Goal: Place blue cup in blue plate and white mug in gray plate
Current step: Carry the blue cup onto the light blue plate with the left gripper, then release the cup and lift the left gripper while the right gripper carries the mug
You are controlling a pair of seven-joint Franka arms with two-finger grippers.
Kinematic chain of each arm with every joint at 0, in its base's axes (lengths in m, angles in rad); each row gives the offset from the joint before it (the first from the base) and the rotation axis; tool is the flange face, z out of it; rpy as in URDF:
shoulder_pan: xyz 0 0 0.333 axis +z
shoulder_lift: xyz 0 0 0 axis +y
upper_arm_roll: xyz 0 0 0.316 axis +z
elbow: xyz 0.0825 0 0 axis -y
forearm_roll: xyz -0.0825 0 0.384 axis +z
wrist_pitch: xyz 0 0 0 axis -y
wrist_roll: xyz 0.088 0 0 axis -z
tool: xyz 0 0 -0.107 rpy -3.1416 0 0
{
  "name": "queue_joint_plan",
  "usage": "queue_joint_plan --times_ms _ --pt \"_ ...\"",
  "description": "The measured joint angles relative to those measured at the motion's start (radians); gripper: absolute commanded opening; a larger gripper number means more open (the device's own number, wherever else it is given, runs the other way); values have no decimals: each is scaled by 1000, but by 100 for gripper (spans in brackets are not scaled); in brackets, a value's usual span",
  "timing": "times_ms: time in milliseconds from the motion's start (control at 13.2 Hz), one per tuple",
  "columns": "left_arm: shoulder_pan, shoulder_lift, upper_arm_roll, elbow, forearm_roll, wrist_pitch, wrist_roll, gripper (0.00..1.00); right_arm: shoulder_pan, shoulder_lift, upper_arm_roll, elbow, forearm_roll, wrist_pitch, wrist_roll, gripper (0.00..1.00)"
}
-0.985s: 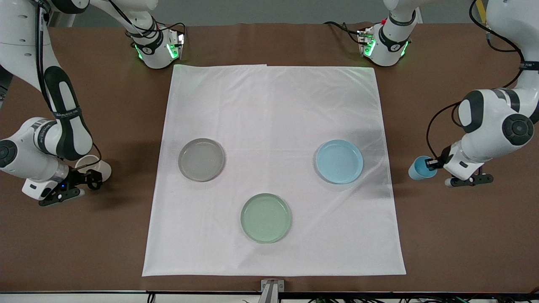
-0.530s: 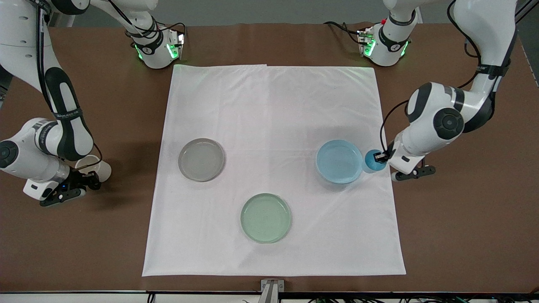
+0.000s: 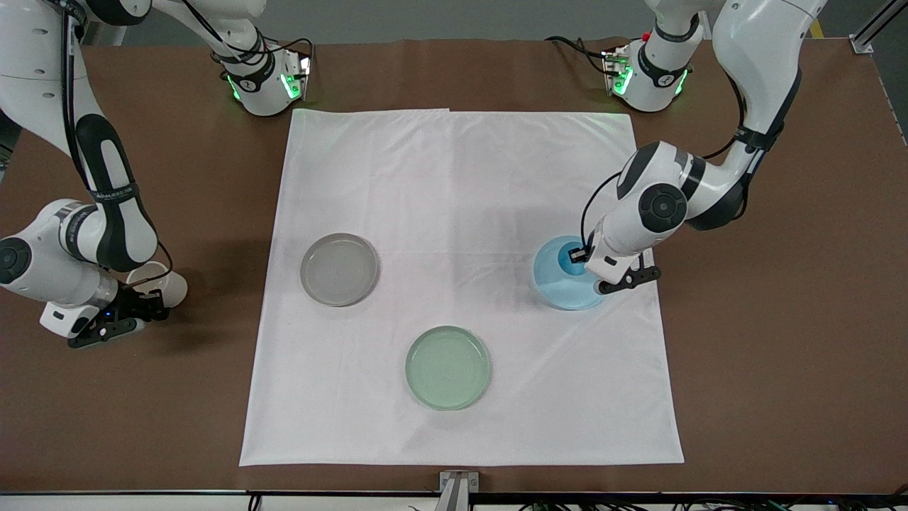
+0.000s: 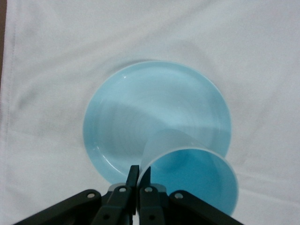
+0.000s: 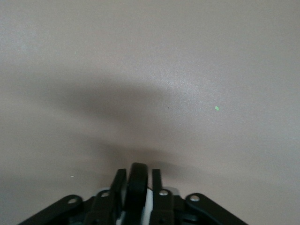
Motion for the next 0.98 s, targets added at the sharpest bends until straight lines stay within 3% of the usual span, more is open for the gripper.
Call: queue_joint_plan --times_ms 303,379,455,606,682,985 --pt "-1 28 4 0 34 24 -28 4 0 0 1 9 0 -35 0 7" --pt "-1 38 4 -1 44 33 -44 15 1 -4 3 23 0 -73 0 5" --pt "-1 45 4 -1 48 39 -54 45 4 -15 5 45 1 -130 4 5" --pt "0 52 5 0 49 43 -58 92 23 -62 12 102 4 -280 68 5" --pt "2 52 5 2 49 44 -60 100 47 -97 14 121 4 -343 131 5" --pt "69 -26 7 43 54 47 -76 100 217 -213 20 126 5 -474 487 5"
